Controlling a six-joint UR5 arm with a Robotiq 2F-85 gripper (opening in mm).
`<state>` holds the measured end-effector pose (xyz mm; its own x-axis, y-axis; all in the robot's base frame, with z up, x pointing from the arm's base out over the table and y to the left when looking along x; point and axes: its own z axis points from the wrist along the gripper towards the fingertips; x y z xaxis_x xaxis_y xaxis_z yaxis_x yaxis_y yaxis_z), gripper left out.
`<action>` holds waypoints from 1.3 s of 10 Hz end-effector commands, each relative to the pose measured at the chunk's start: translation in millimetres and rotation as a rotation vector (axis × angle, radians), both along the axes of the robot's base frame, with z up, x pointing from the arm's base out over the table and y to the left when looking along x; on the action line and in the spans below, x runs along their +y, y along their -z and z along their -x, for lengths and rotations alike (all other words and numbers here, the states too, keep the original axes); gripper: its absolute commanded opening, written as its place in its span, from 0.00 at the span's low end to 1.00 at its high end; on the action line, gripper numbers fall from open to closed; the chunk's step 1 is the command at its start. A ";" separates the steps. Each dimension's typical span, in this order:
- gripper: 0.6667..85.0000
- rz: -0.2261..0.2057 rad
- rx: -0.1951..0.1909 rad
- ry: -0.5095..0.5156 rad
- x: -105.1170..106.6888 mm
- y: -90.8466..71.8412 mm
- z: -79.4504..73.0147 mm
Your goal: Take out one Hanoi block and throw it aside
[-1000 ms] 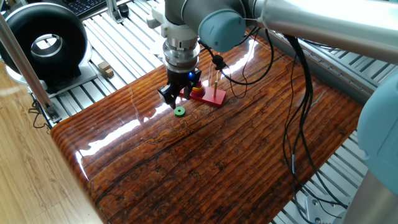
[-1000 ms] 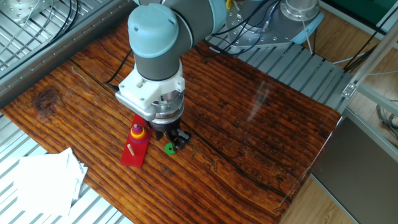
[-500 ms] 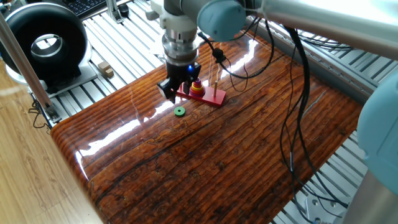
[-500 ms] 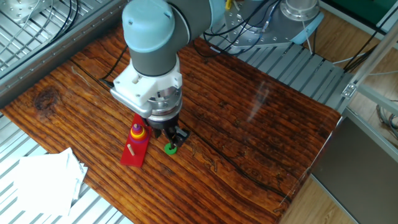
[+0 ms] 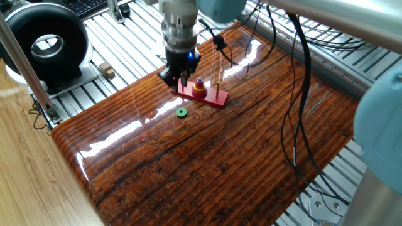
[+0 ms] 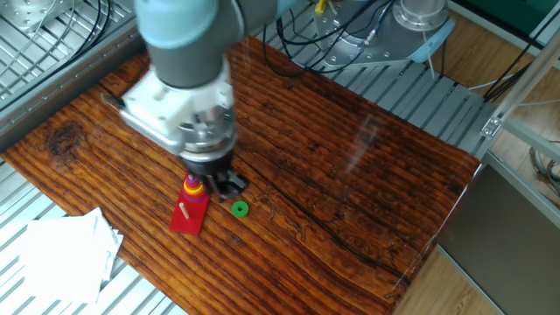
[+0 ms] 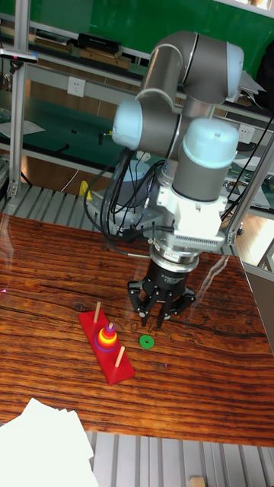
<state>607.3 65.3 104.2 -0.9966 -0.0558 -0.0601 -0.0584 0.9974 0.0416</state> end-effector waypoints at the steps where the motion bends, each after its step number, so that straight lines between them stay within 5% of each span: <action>1: 0.21 -0.006 -0.022 -0.012 -21.5 -29.2 -26.0; 3: 0.01 0.044 -0.046 0.003 -45.0 -34.5 -38.2; 13: 0.00 0.002 -0.114 0.038 -54.0 -32.8 -83.3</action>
